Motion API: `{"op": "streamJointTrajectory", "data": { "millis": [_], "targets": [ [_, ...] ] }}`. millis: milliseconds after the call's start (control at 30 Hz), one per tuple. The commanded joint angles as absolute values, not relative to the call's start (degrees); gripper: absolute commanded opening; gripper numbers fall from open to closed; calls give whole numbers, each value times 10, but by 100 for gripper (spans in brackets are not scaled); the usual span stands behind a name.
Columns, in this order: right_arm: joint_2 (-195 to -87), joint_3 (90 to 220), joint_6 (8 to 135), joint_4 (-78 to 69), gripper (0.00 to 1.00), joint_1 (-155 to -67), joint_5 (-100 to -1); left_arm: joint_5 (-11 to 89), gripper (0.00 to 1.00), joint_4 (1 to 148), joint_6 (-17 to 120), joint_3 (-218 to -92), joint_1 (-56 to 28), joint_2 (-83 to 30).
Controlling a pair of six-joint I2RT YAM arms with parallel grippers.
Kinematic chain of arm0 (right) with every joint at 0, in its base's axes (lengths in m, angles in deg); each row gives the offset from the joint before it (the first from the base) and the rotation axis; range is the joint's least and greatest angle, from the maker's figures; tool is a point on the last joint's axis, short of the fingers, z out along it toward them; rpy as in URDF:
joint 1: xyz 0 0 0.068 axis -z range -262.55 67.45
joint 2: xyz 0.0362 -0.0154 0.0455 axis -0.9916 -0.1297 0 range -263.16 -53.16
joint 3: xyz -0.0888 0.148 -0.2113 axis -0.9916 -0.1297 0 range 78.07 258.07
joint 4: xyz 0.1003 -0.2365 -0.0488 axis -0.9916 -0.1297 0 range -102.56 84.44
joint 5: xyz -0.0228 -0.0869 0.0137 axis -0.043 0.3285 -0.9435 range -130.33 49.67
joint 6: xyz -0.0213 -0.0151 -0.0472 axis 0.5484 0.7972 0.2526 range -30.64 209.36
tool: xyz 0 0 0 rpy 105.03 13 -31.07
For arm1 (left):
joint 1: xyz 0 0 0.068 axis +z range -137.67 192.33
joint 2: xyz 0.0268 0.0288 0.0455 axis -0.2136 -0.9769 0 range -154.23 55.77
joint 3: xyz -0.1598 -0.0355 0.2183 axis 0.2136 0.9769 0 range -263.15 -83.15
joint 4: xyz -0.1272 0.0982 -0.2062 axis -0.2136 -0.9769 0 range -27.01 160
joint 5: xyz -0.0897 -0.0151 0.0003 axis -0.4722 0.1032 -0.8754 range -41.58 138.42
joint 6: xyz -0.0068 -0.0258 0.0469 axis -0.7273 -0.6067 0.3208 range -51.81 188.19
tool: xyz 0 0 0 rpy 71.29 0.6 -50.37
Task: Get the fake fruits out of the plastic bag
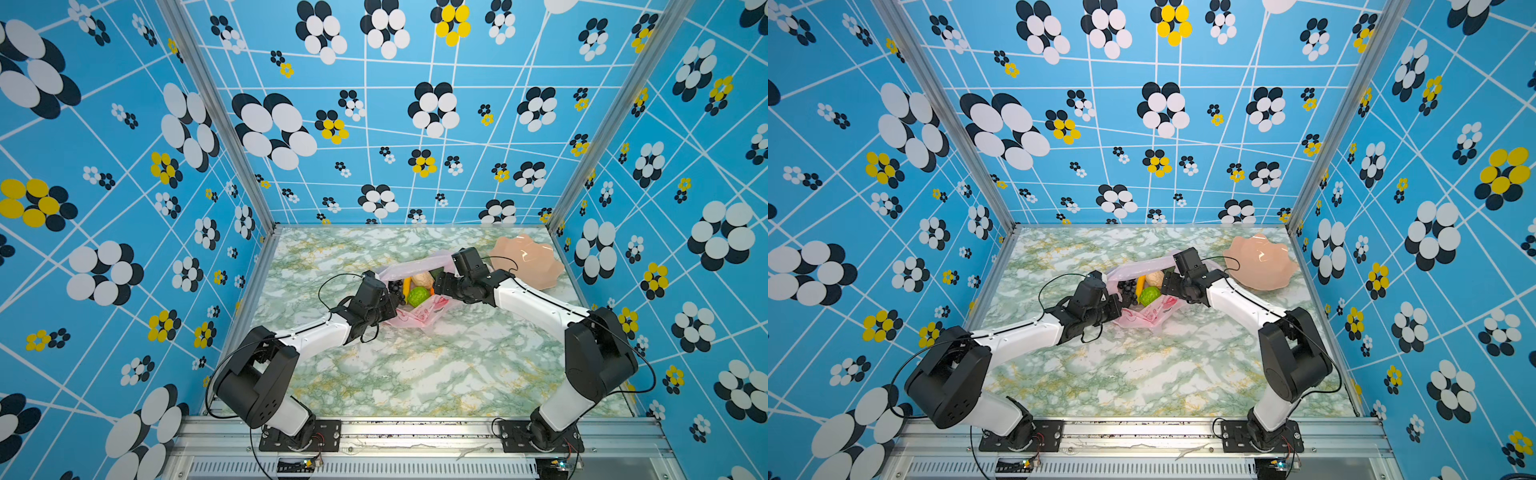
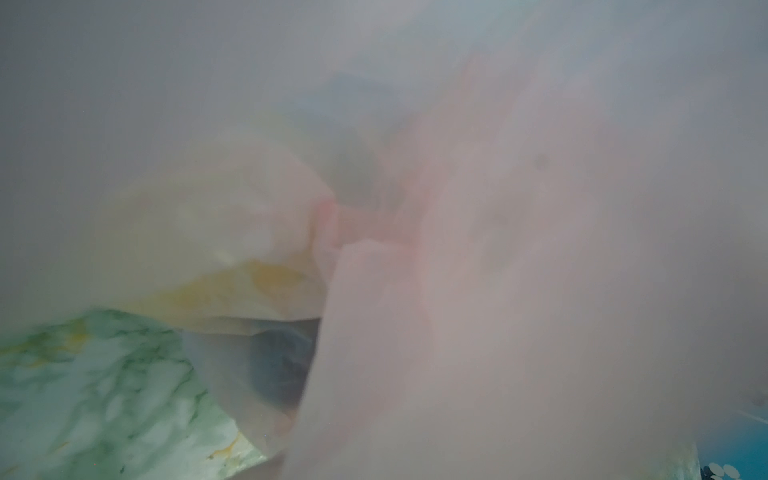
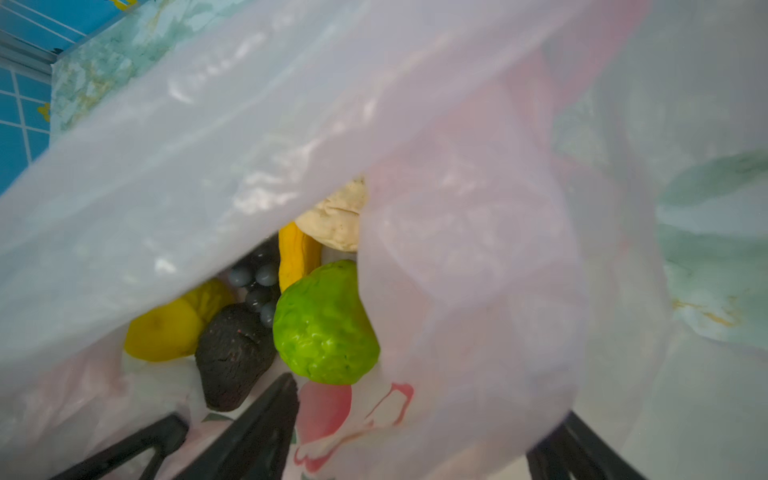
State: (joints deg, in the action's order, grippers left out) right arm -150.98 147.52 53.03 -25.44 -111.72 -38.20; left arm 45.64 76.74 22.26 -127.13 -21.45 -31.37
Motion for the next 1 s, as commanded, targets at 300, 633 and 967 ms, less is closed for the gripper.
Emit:
{"op": "streamJointTrajectory", "data": {
  "millis": [300, 633, 967],
  "targets": [
    [-1451, 1386, 550, -121, 0, -1076, -508, 411, 3, 836, 176, -1220, -147, -320],
    [-1449, 1209, 485, 173, 0, -1004, -686, 313, 4, 909, 147, -1177, -20, -324],
    [-1453, 1242, 507, 89, 0, -998, -664, 540, 62, 614, 323, -1258, -148, -201]
  ]
}}
